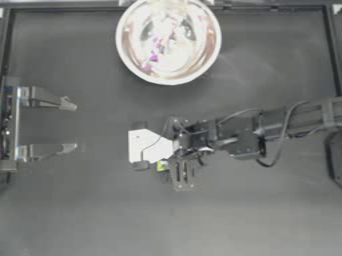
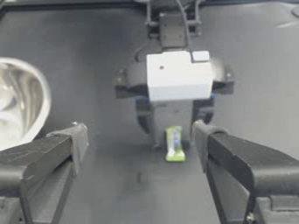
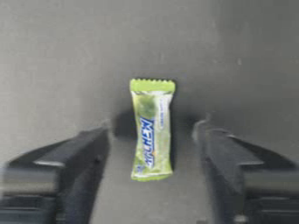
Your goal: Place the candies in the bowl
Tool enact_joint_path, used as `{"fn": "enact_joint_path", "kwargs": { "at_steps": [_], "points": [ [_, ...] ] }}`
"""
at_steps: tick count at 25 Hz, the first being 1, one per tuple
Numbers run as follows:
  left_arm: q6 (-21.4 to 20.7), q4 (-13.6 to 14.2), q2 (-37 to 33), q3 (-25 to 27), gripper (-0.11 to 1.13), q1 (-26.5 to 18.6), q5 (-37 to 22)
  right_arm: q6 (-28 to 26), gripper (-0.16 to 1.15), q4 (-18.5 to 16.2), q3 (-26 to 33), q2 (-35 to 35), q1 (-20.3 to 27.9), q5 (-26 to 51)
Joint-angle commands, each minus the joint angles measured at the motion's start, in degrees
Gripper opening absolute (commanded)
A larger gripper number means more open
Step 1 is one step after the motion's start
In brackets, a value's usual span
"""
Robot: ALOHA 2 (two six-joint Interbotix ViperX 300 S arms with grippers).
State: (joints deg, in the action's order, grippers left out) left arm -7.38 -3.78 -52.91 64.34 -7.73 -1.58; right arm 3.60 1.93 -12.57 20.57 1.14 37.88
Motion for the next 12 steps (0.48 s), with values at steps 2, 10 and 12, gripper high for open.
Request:
{"fn": "enact_joint_path", "kwargs": {
  "at_steps": [2,10,12],
  "points": [
    [0.0,-0.2,0.3,-0.4,1.01,0.0,0.4,0.2,0.74,-0.3,2.4,-0.2,-0.1,1.3],
    [0.0,-0.2,0.2,-0.4,1.01,0.0,0.4,0.0,0.57,-0.3,2.5,0.5,-0.5,1.4],
    [0.0,-0.2,0.0,-0.4,1.01,0.0,0.5,0.0,0.5,-0.4,2.5,0.3,-0.6,1.4]
  ]
}}
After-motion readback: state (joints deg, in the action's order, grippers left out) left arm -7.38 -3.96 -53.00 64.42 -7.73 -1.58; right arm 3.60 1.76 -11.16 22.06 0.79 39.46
